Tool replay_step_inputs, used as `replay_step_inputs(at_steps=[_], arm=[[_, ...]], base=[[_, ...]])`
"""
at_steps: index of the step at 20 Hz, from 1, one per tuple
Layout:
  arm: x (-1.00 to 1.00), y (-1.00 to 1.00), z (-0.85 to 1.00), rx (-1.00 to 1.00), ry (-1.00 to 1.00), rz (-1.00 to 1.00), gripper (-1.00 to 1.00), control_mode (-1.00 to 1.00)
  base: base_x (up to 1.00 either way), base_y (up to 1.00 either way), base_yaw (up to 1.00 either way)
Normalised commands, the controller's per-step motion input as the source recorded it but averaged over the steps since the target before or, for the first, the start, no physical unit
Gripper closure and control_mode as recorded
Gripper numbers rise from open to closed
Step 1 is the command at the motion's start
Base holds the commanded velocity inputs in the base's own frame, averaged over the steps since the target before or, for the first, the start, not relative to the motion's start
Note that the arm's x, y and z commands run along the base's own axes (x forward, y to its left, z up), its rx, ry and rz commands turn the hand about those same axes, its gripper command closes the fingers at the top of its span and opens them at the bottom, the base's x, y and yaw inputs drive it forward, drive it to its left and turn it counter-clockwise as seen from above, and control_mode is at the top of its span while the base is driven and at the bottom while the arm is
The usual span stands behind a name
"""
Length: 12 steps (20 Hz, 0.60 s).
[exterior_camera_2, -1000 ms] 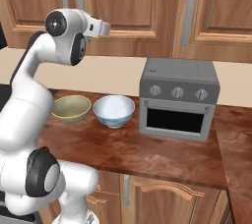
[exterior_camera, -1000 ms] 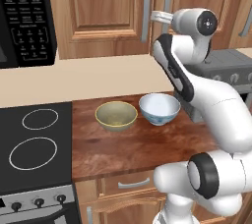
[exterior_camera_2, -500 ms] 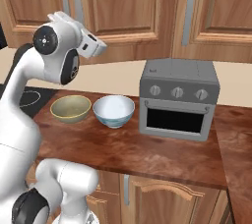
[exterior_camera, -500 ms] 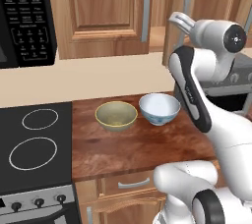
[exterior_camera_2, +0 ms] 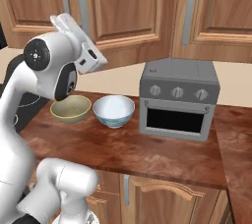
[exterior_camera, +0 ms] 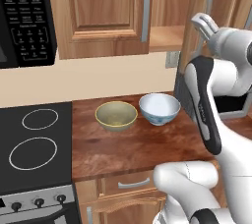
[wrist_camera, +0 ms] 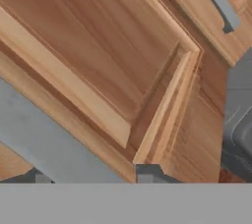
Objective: Open the cabinet. Pick the bowls from the counter and place them in the cabinet. Then close the cabinet.
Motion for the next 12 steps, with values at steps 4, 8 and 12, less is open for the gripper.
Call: replay_step_inputs(at_steps=[4,8,12], arm=[[-0.23,-1.00,0.00,0.21,0.09,-0.18,1.00,-1.00],[-0.49,-1.00,-0.01,0.23,0.07,-0.18,1.00,-1.00],[-0.74,-1.00,-0.19,0.04,0.02,-0.07,1.00,-1.00]], base=[[0.00,0.00,0.00],[0.00,0.00,0.00],[0.00,0.00,0.00]])
